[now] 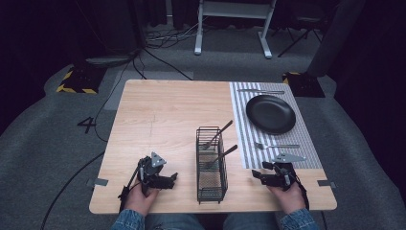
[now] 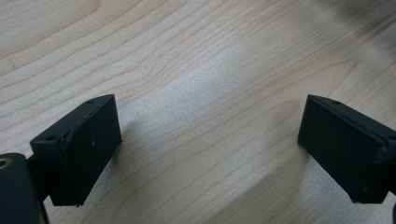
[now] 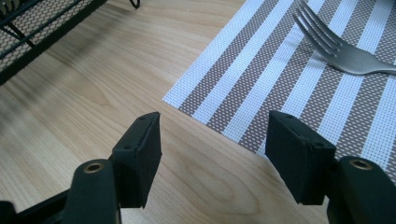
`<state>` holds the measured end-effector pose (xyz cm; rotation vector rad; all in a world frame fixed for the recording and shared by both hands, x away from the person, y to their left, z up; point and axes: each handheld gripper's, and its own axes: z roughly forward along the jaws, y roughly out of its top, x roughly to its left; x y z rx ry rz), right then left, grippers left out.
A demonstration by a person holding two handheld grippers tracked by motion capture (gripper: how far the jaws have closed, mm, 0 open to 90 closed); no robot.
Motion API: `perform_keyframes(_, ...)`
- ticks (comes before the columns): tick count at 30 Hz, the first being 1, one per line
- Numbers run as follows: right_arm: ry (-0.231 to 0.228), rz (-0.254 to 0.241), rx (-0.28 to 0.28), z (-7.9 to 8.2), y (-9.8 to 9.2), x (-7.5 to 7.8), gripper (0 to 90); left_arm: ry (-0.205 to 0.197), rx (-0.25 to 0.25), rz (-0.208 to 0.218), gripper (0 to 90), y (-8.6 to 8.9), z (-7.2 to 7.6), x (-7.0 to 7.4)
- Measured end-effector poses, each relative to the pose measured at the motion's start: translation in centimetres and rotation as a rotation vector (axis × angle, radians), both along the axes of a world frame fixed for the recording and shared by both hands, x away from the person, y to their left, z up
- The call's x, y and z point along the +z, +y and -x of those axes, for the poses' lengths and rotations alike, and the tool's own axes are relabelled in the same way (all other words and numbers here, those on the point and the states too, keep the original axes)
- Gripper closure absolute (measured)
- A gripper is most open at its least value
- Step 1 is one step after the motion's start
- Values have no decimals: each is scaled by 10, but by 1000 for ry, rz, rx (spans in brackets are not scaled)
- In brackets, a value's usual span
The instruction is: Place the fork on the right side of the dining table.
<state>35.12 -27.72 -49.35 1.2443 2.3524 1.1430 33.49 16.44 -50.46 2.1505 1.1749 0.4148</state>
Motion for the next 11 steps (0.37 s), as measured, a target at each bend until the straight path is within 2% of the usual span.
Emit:
perform_keyframes(4, -13, 0, 4, 1, 0, -5, 359, 1, 0, 0, 59, 0, 0, 0)
perform_keyframes(6, -42, -2, 12, 3, -1, -8, 350, 0, 0, 0, 59, 0, 0, 0)
perform_keyframes(8, -69, 30, 35, 4, 1, -9, 301, 1, 0, 0, 59, 0, 0, 0)
perform_keyframes(9, -69, 30, 35, 4, 1, -9, 301, 1, 0, 0, 59, 0, 0, 0)
perform_keyframes(10, -77, 52, 47, 5, 3, -10, 275, 1, 1, 0, 59, 0, 0, 0)
perform_keyframes(11, -108, 120, 77, 8, 10, -10, 207, 1, 1, 1, 59, 0, 0, 0)
